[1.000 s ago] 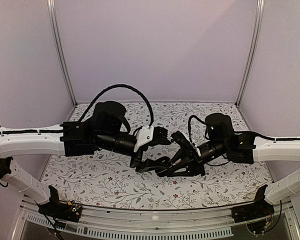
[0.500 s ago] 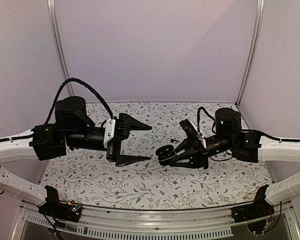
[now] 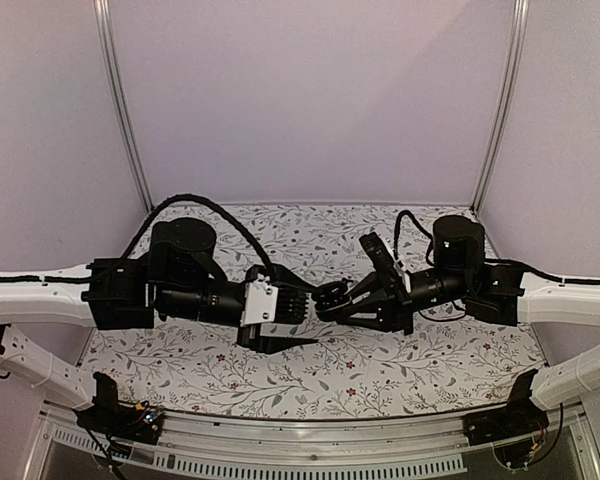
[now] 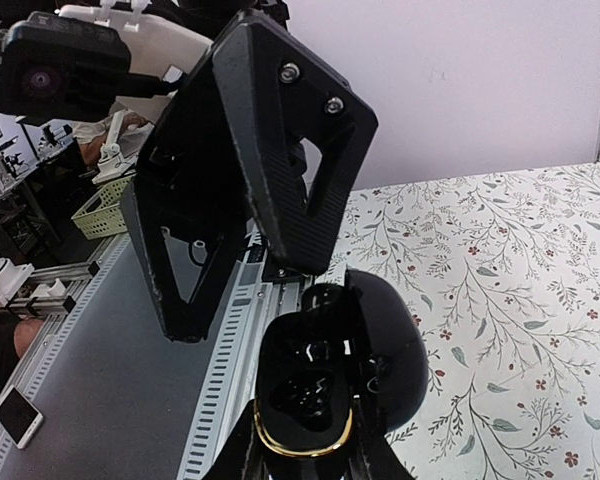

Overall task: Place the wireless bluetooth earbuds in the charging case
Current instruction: Adjust the left earbud in the left side groove of the charging case.

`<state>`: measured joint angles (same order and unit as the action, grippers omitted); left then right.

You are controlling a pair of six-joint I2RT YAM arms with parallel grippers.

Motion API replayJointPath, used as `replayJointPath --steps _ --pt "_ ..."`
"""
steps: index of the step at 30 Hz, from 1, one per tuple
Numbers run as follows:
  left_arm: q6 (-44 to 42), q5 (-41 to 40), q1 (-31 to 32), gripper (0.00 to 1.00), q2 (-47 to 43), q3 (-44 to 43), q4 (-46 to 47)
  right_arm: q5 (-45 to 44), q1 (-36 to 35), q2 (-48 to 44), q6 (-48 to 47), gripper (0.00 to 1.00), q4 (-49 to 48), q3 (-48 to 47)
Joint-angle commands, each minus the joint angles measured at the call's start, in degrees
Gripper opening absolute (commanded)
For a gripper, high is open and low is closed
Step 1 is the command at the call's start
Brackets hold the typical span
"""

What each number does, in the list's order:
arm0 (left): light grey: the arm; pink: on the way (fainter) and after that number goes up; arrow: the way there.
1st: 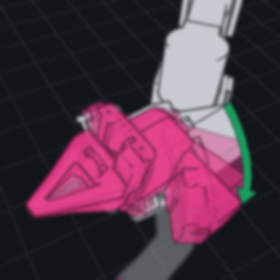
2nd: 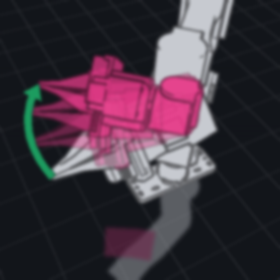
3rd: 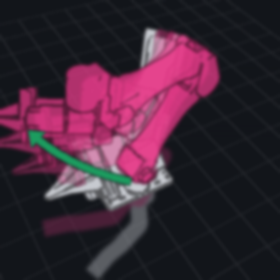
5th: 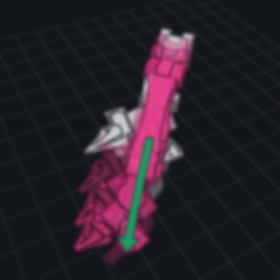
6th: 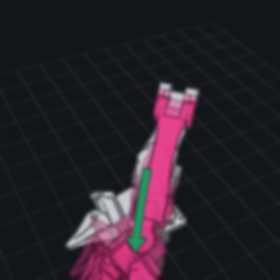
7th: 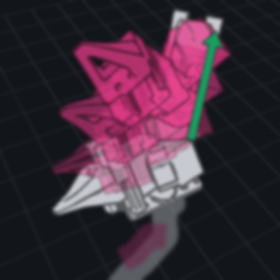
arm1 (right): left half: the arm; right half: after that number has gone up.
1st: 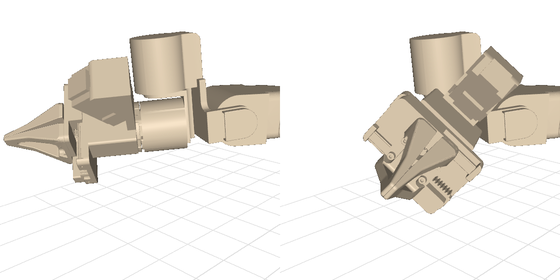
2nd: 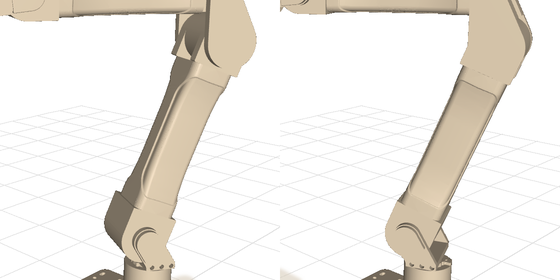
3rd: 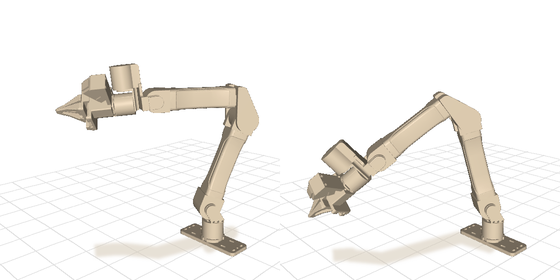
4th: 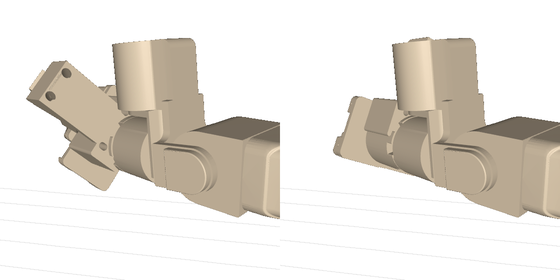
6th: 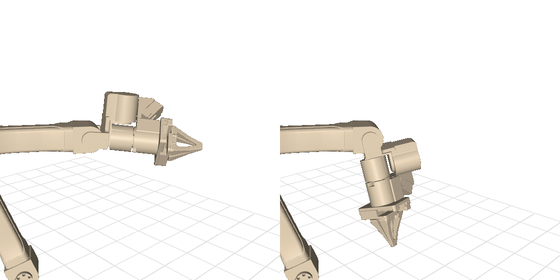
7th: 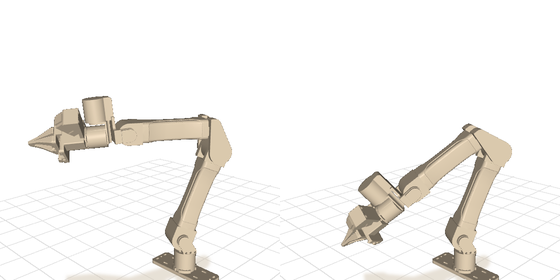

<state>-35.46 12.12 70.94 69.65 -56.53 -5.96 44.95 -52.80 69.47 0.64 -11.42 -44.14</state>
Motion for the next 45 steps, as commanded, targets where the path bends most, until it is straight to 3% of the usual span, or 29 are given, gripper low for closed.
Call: replayJointPath --steps 1,17,31,38,45 --pt "-0.7 -2.2 0.8 0.68 0.7 -1.8 -0.6 -1.6 0.4 -1.3 0.0 0.00 0.3 -0.4" --pt "-0.1 -2.3 0.8 0.66 3.5 -3.4 -2.6 -2.0 0.3 -1.9 -1.7 0.00 1.3 -0.2" --pt "-2.3 4.8 0.8 0.53 2.2 -3.6 -7.1 -0.3 0.3 -2.7 -2.8 0.00 1.2 -0.1" --pt "4.7 -2.3 0.8 0.53 -1.3 -2.4 0.3 -6.6 0.3 -2.7 -2.1 0.00 1.5 0.4" --pt "12.9 -11.9 0.5 0.38 -2.2 -1.1 4.7 -16.3 0.3 -4.9 -2.0 0.00 1.7 1.2"
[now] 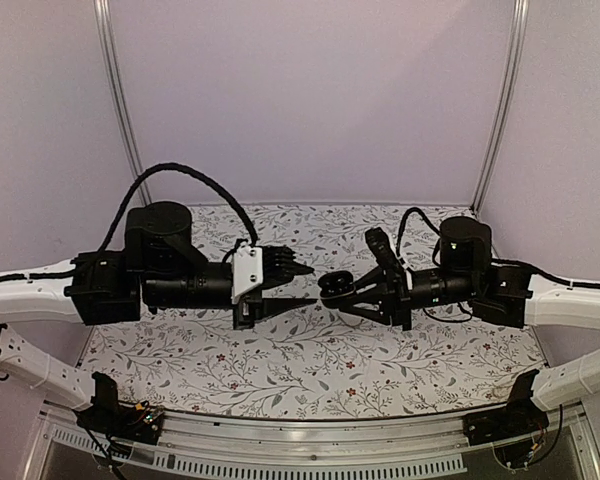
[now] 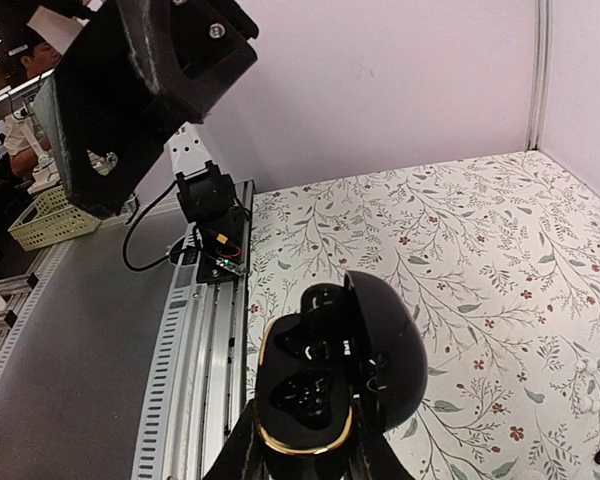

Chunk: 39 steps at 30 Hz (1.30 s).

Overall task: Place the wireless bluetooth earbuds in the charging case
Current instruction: Adjust the left earbud in the left side groove of the charging case.

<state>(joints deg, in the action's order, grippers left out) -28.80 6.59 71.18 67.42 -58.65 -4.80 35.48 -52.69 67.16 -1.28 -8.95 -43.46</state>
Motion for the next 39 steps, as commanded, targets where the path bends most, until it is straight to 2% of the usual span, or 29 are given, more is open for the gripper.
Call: replayJointPath --steps 1,6,13,39 --pt "7.1 -6.4 0.1 0.37 0.3 0.9 3.4 -7.6 0.2 -2.9 -0.2 0.00 -0.5 0.4" --pt "9.2 -10.7 -0.2 0.30 3.3 -0.8 1.9 -9.9 0.2 -3.3 -1.2 0.00 1.8 -0.5" --pt "9.2 -13.0 -0.7 0.28 5.8 -2.4 2.2 -13.0 -1.3 -3.3 -2.7 0.00 3.9 -1.0" --pt "9.9 -12.6 -3.1 0.21 10.7 -4.4 0.5 -14.0 -2.9 -3.4 -3.4 0.00 4.6 -1.7"
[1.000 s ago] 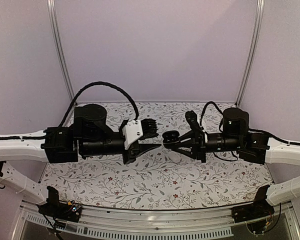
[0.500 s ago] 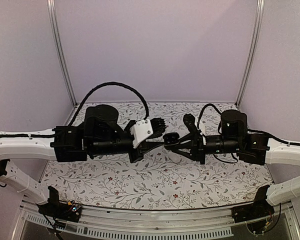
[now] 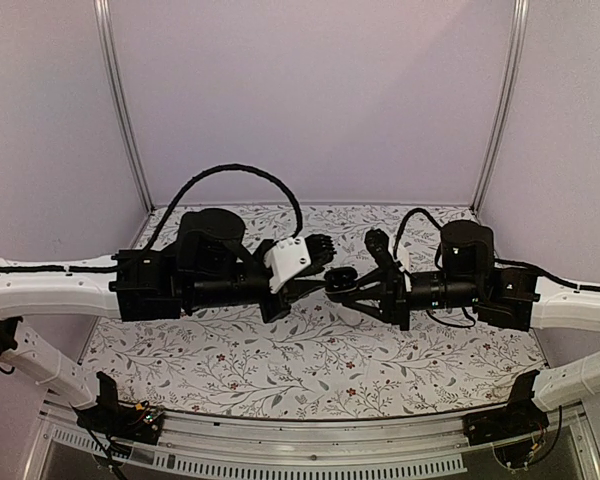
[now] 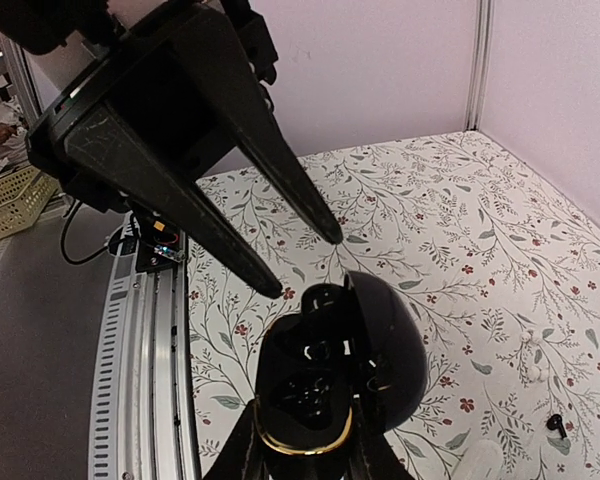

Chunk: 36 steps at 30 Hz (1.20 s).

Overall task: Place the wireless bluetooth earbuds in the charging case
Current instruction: Adjust the left earbud in the left side groove of the charging case.

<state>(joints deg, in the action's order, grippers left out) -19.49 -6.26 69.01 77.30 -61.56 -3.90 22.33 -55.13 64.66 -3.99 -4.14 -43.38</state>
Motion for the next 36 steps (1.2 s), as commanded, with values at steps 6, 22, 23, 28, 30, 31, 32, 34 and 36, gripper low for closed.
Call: replayJointPath --steps 6,22,23,28,30,31,32,34,36 --pt "0.6 0.9 -1.3 0.20 1.5 -1.7 -0.9 -0.8 -0.7 -0.7 -0.8 0.00 -0.1 -2.1" --pt "-0.8 2.3 -1.4 0.17 3.3 -3.1 -3.1 -0.9 -1.5 0.5 -1.6 0.00 1.1 -2.9" --pt "-0.8 2.2 -1.4 0.17 3.6 -3.3 -3.3 -1.0 -1.5 0.5 -1.6 0.00 1.1 -2.9" --pt "-1.1 2.3 -1.2 0.18 3.7 -3.3 -3.4 -1.3 -1.5 0.7 -1.0 0.00 0.9 -2.8" --pt "-1.4 2.0 -0.9 0.18 3.7 -3.3 -3.4 -1.3 -1.5 0.8 -0.6 0.00 0.6 -2.7" --pt "-1.5 2.0 -0.8 0.18 3.6 -3.2 -3.3 -1.4 -1.5 0.8 -0.4 0.00 0.5 -2.7" --pt "-1.8 1.9 -0.7 0.18 3.5 -3.1 -3.2 -1.5 -1.5 0.7 -0.3 0.00 0.4 -2.6" --pt "-2.5 1.4 -0.2 0.18 3.4 -2.7 -3.0 -1.8 -1.5 0.4 0.3 0.00 0.3 -2.4" --pt "-3.0 0.4 0.3 0.18 3.4 -2.7 -3.0 -1.8 -1.5 0.3 0.4 0.00 0.3 -2.5"
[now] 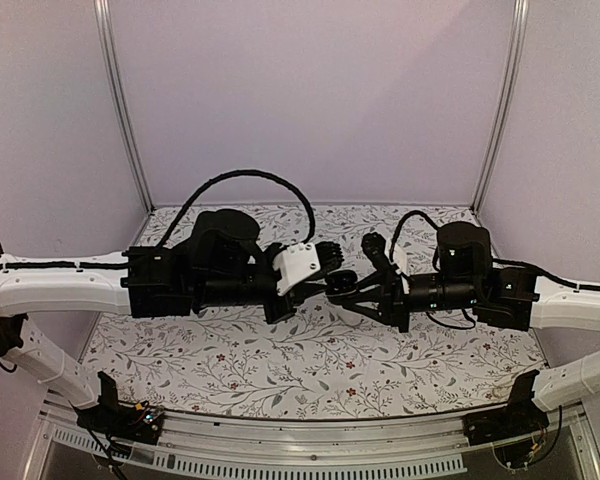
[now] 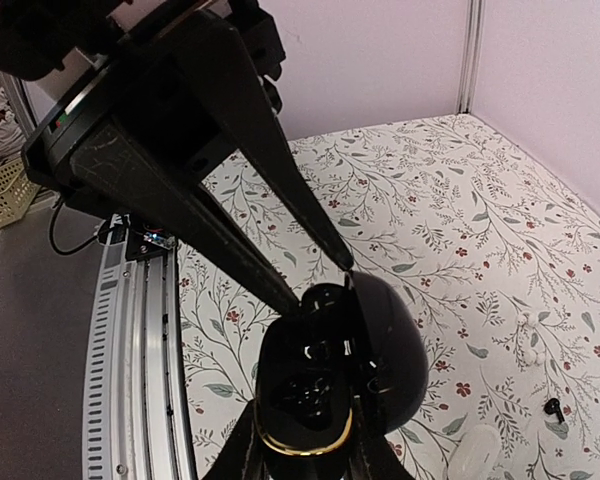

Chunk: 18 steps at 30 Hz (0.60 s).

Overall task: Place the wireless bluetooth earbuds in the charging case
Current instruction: Adjust the left earbud in the left side groove of the charging case.

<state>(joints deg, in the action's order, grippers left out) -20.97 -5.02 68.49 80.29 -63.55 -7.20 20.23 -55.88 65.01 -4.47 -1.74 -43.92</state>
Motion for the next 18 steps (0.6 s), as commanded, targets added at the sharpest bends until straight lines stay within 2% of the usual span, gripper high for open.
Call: replayJointPath --steps 1,10,18 --pt "-1.8 -1.3 1.0 0.18 0.4 -0.6 0.3 0.3 -0.7 -0.1 1.1 0.00 -2.2 -2.0" --pt "-2.5 -5.0 2.0 0.20 -0.8 0.1 1.0 0.5 -0.6 0.0 2.2 0.00 -2.6 -1.6" --pt "-4.3 -4.2 3.1 0.24 -1.5 0.2 0.7 0.9 0.1 -0.4 3.0 0.00 -2.7 -1.3"
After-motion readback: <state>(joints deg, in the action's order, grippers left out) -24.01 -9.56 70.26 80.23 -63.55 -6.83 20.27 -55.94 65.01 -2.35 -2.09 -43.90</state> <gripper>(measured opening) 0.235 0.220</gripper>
